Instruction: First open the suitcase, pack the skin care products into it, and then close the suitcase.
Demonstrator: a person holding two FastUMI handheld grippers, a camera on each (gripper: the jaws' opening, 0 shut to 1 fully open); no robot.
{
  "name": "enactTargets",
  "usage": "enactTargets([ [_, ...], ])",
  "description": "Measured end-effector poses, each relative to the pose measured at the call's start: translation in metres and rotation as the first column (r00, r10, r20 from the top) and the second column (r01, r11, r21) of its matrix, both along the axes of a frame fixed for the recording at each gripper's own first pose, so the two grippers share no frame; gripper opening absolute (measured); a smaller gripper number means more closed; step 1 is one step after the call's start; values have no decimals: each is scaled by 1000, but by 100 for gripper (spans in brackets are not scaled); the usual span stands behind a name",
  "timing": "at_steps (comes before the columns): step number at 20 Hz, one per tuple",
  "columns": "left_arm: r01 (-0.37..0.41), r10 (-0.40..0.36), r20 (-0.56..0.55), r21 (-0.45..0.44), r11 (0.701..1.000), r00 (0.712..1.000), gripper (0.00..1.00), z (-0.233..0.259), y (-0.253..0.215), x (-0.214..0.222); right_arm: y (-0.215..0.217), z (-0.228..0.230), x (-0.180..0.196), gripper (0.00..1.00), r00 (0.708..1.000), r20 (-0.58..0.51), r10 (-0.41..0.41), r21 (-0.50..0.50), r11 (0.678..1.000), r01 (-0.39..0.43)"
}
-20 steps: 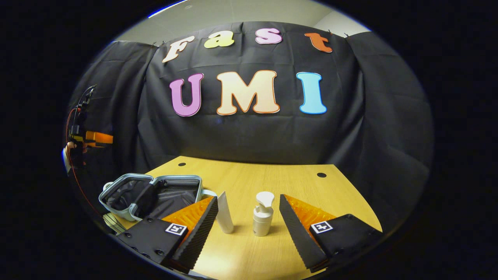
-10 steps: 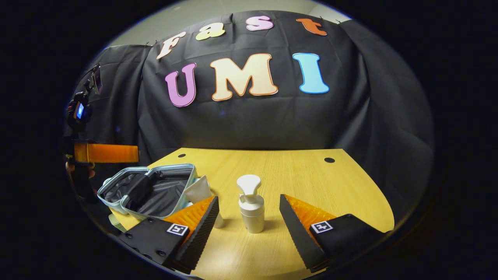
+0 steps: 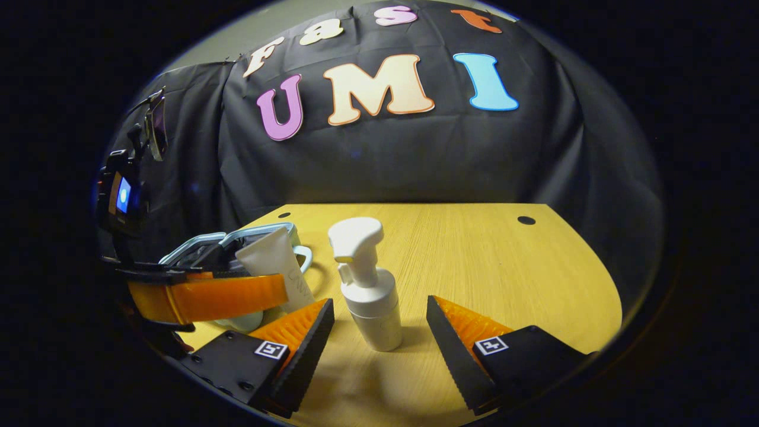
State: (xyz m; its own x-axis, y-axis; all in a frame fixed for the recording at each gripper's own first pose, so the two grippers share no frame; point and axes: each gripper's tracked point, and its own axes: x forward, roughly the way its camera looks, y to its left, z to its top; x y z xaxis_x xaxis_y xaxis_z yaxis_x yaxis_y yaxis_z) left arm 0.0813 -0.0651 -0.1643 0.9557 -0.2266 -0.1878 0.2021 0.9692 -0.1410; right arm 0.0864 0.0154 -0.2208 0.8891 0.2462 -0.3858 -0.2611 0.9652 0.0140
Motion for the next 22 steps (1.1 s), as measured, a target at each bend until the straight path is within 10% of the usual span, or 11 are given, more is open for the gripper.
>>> enactTargets([
  [8,-112,110,-59,-44,993,992,86,-30,8,35,1,-30,21,88,999,-49,23,29,999,-21],
  [12,-144,143,-42,-11,990,989,37,-26,15,42,6,-32,25,75,998,-46,45,27,999,-44],
  [22,-79,80,-53,14,997,995,33,56,34,1,2,-27,22,60,997,-75,5,-30,1000,-8],
])
